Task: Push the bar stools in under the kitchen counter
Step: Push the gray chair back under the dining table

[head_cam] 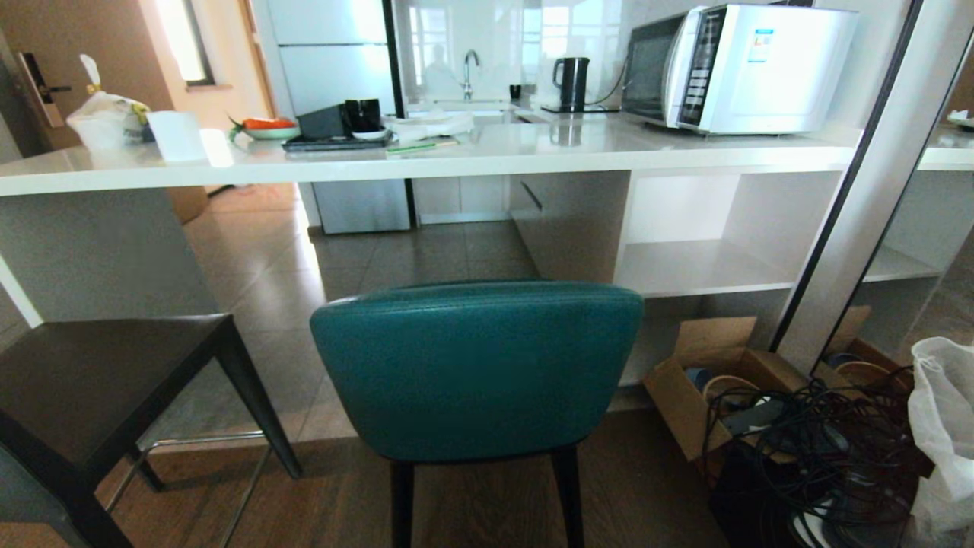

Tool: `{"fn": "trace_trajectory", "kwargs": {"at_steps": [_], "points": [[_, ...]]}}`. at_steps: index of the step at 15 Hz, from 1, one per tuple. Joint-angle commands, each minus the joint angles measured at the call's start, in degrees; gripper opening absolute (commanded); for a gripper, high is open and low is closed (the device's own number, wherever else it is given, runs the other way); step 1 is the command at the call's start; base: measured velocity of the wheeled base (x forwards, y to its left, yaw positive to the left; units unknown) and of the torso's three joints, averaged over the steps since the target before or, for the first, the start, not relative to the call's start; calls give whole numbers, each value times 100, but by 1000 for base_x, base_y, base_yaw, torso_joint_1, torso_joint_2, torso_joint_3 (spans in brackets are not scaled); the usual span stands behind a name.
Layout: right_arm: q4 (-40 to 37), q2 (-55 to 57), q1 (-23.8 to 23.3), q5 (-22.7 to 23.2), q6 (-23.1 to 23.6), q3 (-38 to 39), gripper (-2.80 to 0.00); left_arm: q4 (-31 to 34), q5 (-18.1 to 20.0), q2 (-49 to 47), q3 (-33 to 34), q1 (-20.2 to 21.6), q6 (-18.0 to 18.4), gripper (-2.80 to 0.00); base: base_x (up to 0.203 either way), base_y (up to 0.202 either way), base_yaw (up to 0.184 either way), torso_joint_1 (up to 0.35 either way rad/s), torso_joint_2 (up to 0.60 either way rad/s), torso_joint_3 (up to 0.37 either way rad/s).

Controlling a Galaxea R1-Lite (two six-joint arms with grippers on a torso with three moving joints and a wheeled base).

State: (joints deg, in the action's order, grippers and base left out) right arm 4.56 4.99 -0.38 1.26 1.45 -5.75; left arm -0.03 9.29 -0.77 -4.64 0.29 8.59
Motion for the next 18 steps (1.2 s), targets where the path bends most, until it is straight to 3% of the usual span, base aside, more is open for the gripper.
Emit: {"fn": "trace_trajectory", "kwargs": {"at_steps": [1,5,10,13,14,16,18], "points": [[72,-455,2,-88,-15,645,-280,-417,-241,77,377,-3,91,-280,0,0,0,0,0,0],[-78,-499,11,-147,-52,720,-280,48,-782,72,471,-11,-73,-280,0,0,0,0,0,0],[-63,-499,11,-197,-226,715,-280,37,-825,77,465,-16,-368,-280,0,0,0,0,0,0],[-61,-499,11,-223,-286,716,-280,30,-796,77,473,-12,-202,-280,0,0,0,0,0,0],[-61,-499,11,-223,-286,716,-280,30,-804,77,482,-20,-276,-280,0,0,0,0,0,0],[-61,-499,11,-223,-286,716,-280,22,-902,77,474,-20,-805,-280,0,0,0,0,0,0],[-61,-499,11,-223,-286,716,-280,-6,-938,77,473,-20,-877,-280,0,0,0,0,0,0]]}}
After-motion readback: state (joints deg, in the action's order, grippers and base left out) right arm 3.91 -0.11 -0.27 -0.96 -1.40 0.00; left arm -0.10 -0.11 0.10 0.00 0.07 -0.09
